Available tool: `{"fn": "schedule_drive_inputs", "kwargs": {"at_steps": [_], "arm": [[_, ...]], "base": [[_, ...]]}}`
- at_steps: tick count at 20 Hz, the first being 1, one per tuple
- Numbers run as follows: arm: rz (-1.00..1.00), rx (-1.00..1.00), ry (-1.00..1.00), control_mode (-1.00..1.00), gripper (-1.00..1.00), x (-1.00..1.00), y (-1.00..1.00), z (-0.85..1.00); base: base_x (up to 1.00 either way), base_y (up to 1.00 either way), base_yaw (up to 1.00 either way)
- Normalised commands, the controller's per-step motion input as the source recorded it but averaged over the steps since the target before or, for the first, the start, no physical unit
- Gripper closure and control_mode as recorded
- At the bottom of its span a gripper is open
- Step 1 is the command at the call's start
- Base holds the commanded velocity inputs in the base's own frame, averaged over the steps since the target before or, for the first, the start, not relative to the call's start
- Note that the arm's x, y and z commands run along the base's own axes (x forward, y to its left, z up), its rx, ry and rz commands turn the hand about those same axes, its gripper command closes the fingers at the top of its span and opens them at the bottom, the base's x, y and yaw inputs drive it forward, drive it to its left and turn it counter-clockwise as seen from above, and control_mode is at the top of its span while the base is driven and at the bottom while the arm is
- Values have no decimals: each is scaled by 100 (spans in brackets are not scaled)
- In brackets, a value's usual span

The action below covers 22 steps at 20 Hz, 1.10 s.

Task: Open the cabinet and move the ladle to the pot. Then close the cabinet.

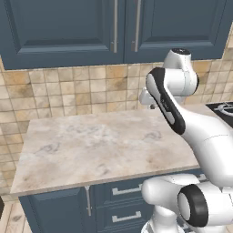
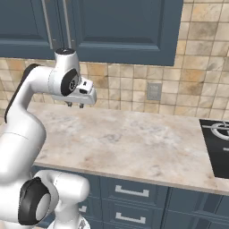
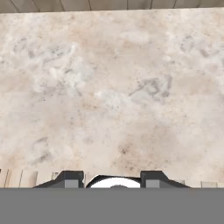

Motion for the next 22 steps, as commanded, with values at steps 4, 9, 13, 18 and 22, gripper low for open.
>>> {"fn": "schedule_drive_inputs", "kwargs": {"at_steps": [4, 9, 13, 18, 22], "arm": [[0, 0, 0, -100, -100, -11, 3, 0], [0, -5, -4, -100, -100, -38, 22, 2], [0, -4, -23, -100, -100, -36, 10, 30], [0, -8, -33, -100, -100, -19, 22, 60], [0, -6, -25, -100, -100, -1, 12, 66]], "base": [[0, 0, 0], [0, 0, 0], [0, 0, 0], [0, 0, 0], [0, 0, 0]]}}
